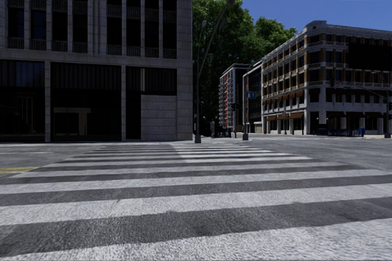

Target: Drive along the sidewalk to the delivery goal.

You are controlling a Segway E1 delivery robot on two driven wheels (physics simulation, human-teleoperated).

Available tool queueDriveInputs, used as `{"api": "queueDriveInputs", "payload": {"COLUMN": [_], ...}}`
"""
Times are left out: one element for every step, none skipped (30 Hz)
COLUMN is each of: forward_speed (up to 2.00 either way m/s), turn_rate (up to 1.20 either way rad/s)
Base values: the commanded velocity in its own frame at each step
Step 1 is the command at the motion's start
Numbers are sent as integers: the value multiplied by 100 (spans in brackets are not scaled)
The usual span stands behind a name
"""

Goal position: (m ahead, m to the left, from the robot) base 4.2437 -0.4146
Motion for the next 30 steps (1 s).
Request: {"api": "queueDriveInputs", "payload": {"forward_speed": [199, 200, 200, 200, 200, 200, 200, 200, 200, 200, 200, 200, 200, 200, 200, 200, 200, 200, 200, 200, 200, 200, 200, 200, 200, 200, 200, 200, 200, 200], "turn_rate": [0, 0, 0, 0, 0, 0, 0, 0, 0, 0, 0, 0, 0, 0, 0, 0, 0, 0, 0, 0, 0, 0, 0, 5, 15, 18, 19, 23, 26, 27]}}
